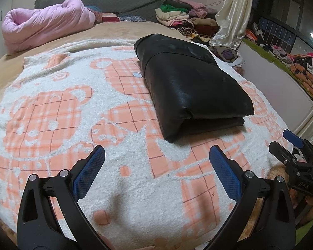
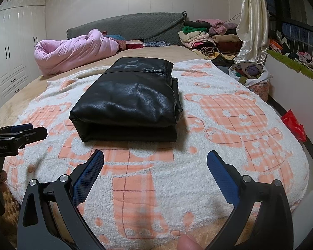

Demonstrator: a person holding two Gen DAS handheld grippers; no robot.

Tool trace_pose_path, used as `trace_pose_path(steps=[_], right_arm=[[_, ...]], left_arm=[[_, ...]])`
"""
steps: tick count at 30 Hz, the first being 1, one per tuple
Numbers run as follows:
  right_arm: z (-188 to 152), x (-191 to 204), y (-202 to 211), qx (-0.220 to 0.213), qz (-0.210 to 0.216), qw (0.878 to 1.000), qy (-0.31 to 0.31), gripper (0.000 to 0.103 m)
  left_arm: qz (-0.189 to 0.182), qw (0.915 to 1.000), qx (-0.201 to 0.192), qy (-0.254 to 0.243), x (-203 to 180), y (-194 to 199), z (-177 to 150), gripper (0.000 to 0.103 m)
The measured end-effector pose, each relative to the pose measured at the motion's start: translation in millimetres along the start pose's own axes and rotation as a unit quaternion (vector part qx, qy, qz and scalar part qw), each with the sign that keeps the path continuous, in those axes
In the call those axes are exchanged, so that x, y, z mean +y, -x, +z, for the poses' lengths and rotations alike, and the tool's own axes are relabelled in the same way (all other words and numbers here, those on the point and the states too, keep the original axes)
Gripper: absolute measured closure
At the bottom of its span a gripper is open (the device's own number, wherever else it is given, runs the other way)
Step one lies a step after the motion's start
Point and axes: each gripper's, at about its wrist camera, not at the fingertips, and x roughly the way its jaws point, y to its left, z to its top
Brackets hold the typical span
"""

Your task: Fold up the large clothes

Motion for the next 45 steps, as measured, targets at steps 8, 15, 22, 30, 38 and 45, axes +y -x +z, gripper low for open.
trace_pose_path(steps=[8, 15, 22, 30, 38, 45], right_arm=[[0, 0, 0, 0.0, -0.001, 1.0, 0.0, 0.004], [-1, 0, 1, 0.0, -0.002, 1.0, 0.001, 0.004], [-1, 0, 1, 0.001, -0.003, 1.0, 0.001, 0.004], [-2, -1, 4, 0.001, -0.008, 1.0, 0.003, 0.004], [-1, 5, 8, 0.003, -0.014, 1.0, 0.011, 0.004], [2, 5, 10, 0.001, -0.016, 1.0, 0.009, 0.004]], left_arm=[[-0.002, 1.0, 0.001, -0.001, -1, 0, -1, 0.009], [0.002, 1.0, 0.004, -0.004, 1, 0, -1, 0.009], [0.005, 1.0, 0.004, -0.005, 1, -1, -2, 0.009], [0.009, 0.9999, 0.004, -0.006, 3, 0, -3, 0.009], [0.009, 0.9999, 0.004, -0.004, 10, 2, -3, 0.009], [0.019, 0.9996, 0.015, -0.015, 9, 1, -4, 0.009]])
